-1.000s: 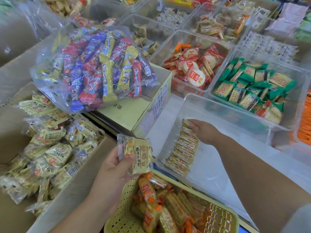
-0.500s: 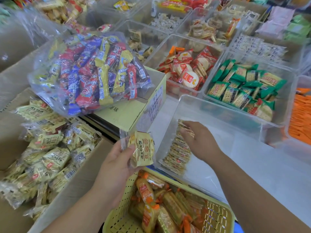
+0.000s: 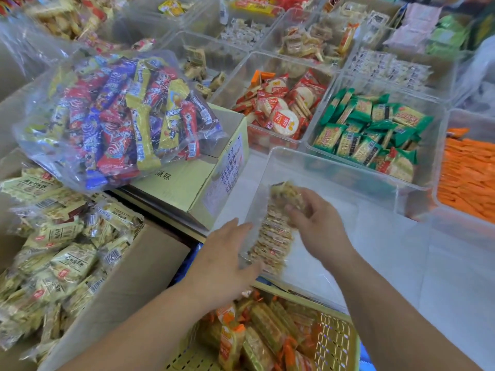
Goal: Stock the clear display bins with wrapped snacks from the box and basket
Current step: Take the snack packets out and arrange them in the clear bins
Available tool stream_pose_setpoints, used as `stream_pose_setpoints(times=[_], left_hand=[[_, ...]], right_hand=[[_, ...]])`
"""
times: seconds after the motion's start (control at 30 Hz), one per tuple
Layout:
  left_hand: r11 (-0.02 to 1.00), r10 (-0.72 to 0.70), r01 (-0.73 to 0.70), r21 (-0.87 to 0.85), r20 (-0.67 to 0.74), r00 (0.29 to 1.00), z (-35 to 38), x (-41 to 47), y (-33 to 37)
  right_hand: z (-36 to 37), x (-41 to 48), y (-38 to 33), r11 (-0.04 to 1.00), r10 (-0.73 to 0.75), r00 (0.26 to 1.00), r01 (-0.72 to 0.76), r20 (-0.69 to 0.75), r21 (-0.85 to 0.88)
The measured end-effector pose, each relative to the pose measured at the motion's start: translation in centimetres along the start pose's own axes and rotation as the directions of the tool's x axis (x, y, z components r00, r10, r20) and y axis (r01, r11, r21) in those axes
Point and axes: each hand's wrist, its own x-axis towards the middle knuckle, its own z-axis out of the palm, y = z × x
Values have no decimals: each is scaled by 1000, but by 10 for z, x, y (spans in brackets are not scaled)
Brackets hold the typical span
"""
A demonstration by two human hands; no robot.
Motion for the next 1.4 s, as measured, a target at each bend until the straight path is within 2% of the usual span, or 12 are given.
stream_pose_setpoints(times=[0.07,0.1,0.27,0.4,0.47,0.63,0.8,0.9,1.0,1.2,1.3,1.4], left_hand=[[983,-91,80,165,56,994,3,6,-10],[973,-114,93,213,86,990,5,8,-13],[932,-99,46,359,129,987,11,15,-20],[915,-84,19,402,144,986,11,15,-22],[910,-78,7,415,152,985,11,15,-23],[899,-71,-13,437,176,982,12,18,-27],[908,-68,-17,420,188,980,12,19,-30],[908,-61,-22,419,183,981,13,21,-28],[937,-27,-34,348,170,985,10,15,-30],[968,132,-135,213,29,991,-12,-35,-53],[977,185,-167,131,-138,973,-34,-72,-80],[990,141,-129,59,-330,933,-59,-111,-114]], right_hand=[[-15,28,8,978,-87,993,70,-80,-195],[-20,43,10,957,-107,991,83,-74,-278],[-19,109,29,835,-2,996,50,88,-547],[0,134,42,799,116,964,53,240,-599],[8,140,49,805,180,946,16,270,-593],[17,149,63,830,249,932,-67,262,-553],[19,146,65,778,304,915,-77,266,-624],[19,138,58,706,289,934,-60,210,-706],[23,117,48,718,247,952,-55,181,-694],[39,63,31,747,171,980,-61,104,-662],[63,33,10,795,95,994,-47,48,-605],[104,-4,-22,812,-58,994,101,92,-574]])
